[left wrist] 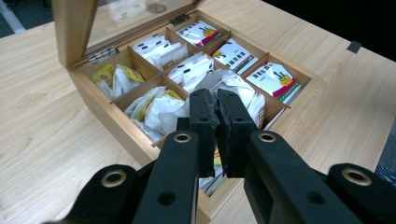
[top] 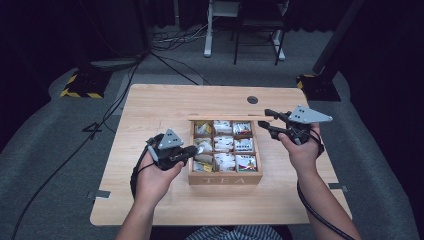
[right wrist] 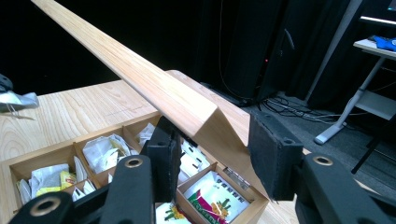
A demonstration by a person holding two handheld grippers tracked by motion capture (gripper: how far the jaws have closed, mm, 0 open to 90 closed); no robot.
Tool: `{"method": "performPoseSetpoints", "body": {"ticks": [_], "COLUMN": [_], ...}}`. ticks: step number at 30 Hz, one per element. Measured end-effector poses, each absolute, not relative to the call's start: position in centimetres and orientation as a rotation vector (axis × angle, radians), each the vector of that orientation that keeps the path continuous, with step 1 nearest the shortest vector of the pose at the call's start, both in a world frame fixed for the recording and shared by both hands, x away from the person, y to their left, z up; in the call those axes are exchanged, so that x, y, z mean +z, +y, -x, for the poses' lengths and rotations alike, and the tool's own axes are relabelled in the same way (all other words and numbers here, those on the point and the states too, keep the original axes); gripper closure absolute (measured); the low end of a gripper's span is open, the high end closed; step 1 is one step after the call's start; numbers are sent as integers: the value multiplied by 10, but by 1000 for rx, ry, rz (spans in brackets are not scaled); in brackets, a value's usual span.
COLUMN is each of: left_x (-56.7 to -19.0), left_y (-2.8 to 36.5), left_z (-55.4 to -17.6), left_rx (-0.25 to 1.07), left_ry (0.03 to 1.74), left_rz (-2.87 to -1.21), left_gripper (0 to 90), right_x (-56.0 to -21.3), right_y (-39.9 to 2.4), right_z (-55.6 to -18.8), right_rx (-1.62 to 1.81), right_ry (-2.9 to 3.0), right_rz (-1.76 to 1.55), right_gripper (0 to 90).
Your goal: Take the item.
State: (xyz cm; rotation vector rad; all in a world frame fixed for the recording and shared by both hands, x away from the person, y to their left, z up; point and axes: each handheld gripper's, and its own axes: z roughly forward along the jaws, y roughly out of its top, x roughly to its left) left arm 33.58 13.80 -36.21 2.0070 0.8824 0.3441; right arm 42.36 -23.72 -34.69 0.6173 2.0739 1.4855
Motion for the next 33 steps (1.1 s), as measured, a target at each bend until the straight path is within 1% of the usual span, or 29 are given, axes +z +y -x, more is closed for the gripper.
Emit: {"method": "performPoseSetpoints", "body": {"ticks": [8, 25, 33], "left_x": [-360, -356, -360], "left_y": [146, 191, 200], "left_z": [-324, -288, -279], "left_rx": [352, 398, 398], "left_ry": [894, 933, 922], "left_rz": [-2008, -1950, -1962], "left_gripper": [855, 855, 855], "right_x": [-346, -346, -346], "right_y": [-237, -237, -237], "right_z": [-425, -424, -424], "right_rx": [1491, 1485, 1486], "right_ry": [2073, 2070, 2071], "right_rz": [-619, -623, -624], "right_gripper": [556, 556, 556]}}
